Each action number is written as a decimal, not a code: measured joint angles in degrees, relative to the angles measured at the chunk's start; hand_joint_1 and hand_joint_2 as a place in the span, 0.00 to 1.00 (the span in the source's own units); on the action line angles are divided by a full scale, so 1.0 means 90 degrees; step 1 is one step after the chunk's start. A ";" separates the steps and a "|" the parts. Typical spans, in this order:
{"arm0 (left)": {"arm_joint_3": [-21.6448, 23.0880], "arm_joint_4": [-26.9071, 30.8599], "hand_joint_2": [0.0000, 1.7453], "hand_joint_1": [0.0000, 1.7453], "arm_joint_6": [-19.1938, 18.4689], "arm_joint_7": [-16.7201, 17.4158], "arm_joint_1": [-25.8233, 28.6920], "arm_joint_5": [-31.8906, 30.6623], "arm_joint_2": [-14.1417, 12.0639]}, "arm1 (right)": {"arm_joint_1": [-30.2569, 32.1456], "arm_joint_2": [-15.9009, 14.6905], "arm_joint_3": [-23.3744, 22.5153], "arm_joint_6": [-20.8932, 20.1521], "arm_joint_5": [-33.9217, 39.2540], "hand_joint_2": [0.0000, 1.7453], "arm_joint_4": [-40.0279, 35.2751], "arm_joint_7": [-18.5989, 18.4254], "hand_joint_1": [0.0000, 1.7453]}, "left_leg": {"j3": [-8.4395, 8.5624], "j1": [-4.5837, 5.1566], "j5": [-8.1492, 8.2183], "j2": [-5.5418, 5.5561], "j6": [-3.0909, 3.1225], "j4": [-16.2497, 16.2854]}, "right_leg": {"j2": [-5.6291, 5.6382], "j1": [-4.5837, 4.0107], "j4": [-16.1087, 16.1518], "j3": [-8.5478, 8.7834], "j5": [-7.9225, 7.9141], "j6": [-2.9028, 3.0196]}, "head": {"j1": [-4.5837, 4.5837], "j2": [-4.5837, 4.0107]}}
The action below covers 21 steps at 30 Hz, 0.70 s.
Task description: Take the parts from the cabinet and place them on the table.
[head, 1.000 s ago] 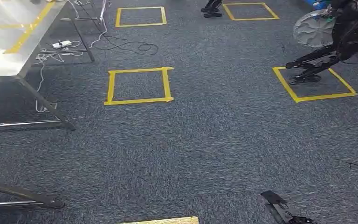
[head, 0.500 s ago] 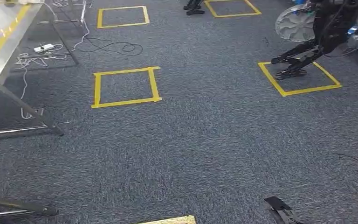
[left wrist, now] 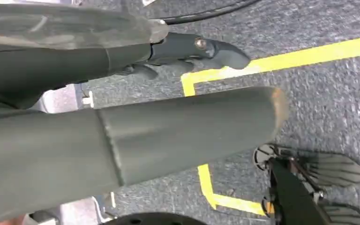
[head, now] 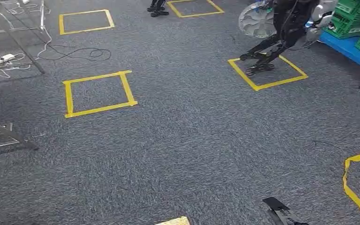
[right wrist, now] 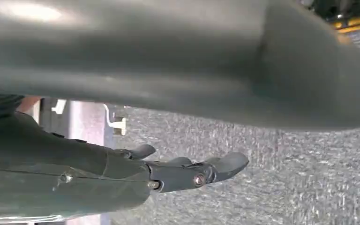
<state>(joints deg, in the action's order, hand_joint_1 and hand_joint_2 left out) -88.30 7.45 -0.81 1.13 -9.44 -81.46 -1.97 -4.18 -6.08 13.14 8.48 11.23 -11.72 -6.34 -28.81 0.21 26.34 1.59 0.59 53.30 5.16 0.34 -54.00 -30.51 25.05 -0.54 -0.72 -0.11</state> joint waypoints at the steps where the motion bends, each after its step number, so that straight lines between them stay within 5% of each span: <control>1: 0.0000 0.0000 0.00 0.00 0.0000 0.0003 -0.0005 0.0007 0.0010 | 0.0004 0.0000 0.0000 0.0002 0.0000 0.00 0.0007 0.0000 0.00 | 0.0019 -0.0030 -0.0039 -0.0055 0.0052 -0.0065 | 0.0037 -0.0020 -0.0013 -0.0018 0.0012 -0.0049 | 0.0000 0.0000; 3: 0.0000 0.0000 0.00 0.00 0.0000 0.0022 -0.0003 0.0012 0.0019 | 0.0011 0.0002 0.0000 0.0000 -0.0002 0.00 0.0017 0.0000 0.00 | 0.0052 -0.0049 -0.0061 -0.0143 0.0111 -0.0110 | -0.0350 -0.0011 -0.0514 -0.0207 0.0363 -0.0074 | -0.0044 0.0000; 5: 0.0000 0.0000 0.00 0.00 0.0007 0.0056 0.0009 0.0015 0.0019 | 0.0006 0.0002 0.0000 0.0000 -0.0002 0.00 0.0022 0.0017 0.00 | 0.0058 -0.0041 -0.0048 -0.0243 0.0134 -0.0109 | -0.0474 0.0016 -0.1599 -0.0701 0.0895 -0.0127 | -0.0126 0.0000; 7: 0.0000 0.0000 0.00 0.00 0.0012 0.0071 0.0015 0.0015 0.0015 | 0.0013 0.0010 0.0002 -0.0007 -0.0002 0.00 0.0029 0.0019 0.00 | 0.0061 -0.0040 -0.0038 -0.0342 0.0131 -0.0105 | -0.0513 0.0052 -0.2221 -0.0997 0.1053 -0.0164 | -0.0163 0.0000; 9: 0.0000 0.0000 0.00 0.00 0.0010 0.0076 0.0014 0.0007 0.0019 | 0.0017 0.0012 0.0002 -0.0010 -0.0012 0.00 0.0034 0.0015 0.00 | 0.0086 -0.0046 -0.0018 -0.0416 0.0103 -0.0100 | -0.0551 0.0090 -0.1605 -0.0694 0.0637 -0.0180 | -0.0199 0.0000; 11: 0.0000 0.0000 0.00 0.00 0.0002 0.0073 0.0011 -0.0015 0.0029 | 0.0013 0.0012 0.0002 -0.0010 -0.0051 0.00 0.0034 0.0015 0.00 | 0.0146 -0.0056 0.0031 -0.0492 0.0035 -0.0080 | -0.0773 0.0098 -0.0306 -0.0007 0.0068 -0.0188 | -0.0238 0.0000; 12: 0.0000 0.0002 0.00 0.00 0.0002 0.0068 0.0010 -0.0024 -0.0002 | -0.0001 0.0022 0.0002 -0.0010 -0.0073 0.00 0.0034 0.0017 0.00 | 0.0152 0.0003 0.0067 -0.0516 -0.0013 -0.0044 | -0.0940 0.0040 -0.0071 0.0089 0.0163 -0.0170 | -0.0282 0.0000; 16: 0.0000 0.0002 0.00 0.00 0.0000 0.0027 -0.0004 -0.0046 0.0005 | 0.0009 0.0022 0.0007 -0.0015 -0.0087 0.00 0.0036 0.0039 0.00 | 0.0171 -0.0011 0.0071 -0.0664 -0.0113 -0.0066 | -0.0690 0.0019 -0.0068 0.0030 0.0108 0.0003 | -0.0155 0.0000; 17: 0.0000 0.0002 0.00 0.00 0.0000 0.0020 -0.0004 -0.0053 0.0007 | 0.0011 0.0022 0.0007 -0.0015 -0.0087 0.00 0.0036 0.0041 0.00 | 0.0161 -0.0042 0.0157 -0.0596 -0.0158 0.0017 | -0.0650 0.0053 -0.0034 0.0049 0.0078 0.0048 | -0.0160 0.0000; 19: 0.0000 0.0002 0.00 0.00 0.0000 -0.0007 -0.0002 -0.0053 0.0015 | -0.0001 0.0022 0.0007 -0.0010 -0.0087 0.00 0.0036 0.0051 0.00 | -0.0235 -0.0054 0.0691 -0.0303 -0.0191 0.0880 | -0.0581 0.0039 -0.0035 0.0020 0.0061 0.0102 | -0.0056 0.0000; 21: 0.0000 0.0002 0.00 0.00 0.0000 -0.0022 0.0011 -0.0053 0.0007 | -0.0002 0.0022 0.0007 -0.0010 -0.0087 0.00 0.0039 0.0056 0.00 | -0.0782 -0.0050 0.1135 -0.0228 -0.0190 0.1995 | -0.0494 0.0006 -0.0037 -0.0005 0.0052 0.0128 | -0.0012 0.0000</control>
<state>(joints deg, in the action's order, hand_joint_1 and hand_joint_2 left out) -88.30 7.48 -0.81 0.94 -9.33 -81.94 -1.90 -4.20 -5.88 13.20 8.39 10.45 -11.37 -5.84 -35.85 -0.24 36.56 -0.46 -1.12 71.25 0.71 0.39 -54.33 -30.56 25.52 0.61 -0.83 -0.11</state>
